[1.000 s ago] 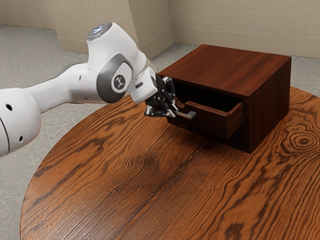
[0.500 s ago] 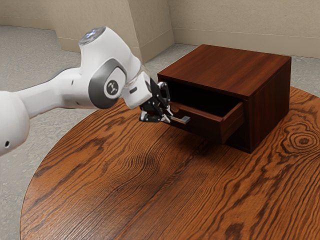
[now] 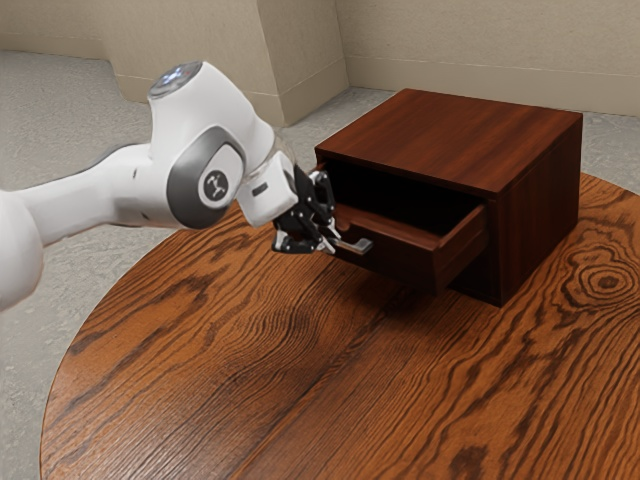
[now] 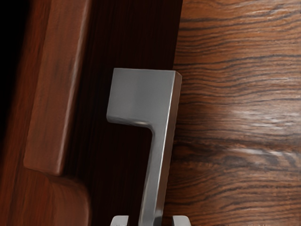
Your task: Pull the drawer handle with one arm to open the drawer
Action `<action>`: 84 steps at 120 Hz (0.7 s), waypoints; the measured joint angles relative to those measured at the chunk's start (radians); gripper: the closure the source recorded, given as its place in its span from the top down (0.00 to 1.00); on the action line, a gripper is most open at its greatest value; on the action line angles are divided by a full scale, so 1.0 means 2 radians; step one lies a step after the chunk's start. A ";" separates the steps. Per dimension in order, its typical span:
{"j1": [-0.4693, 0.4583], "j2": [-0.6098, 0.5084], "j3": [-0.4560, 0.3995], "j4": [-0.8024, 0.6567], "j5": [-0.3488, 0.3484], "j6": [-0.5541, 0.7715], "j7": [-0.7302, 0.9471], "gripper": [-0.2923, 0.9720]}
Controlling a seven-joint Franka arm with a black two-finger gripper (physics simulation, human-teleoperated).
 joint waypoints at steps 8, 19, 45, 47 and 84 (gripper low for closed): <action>0.000 -0.006 0.000 -0.006 0.000 0.000 -0.001 0.24; 0.000 -0.010 0.000 -0.014 0.000 0.002 -0.002 0.25; 0.001 -0.029 0.000 -0.038 0.001 0.010 -0.006 0.24; 0.001 -0.031 0.000 -0.040 0.001 0.010 -0.007 0.24; 0.001 -0.063 0.001 -0.078 0.002 0.019 -0.012 0.24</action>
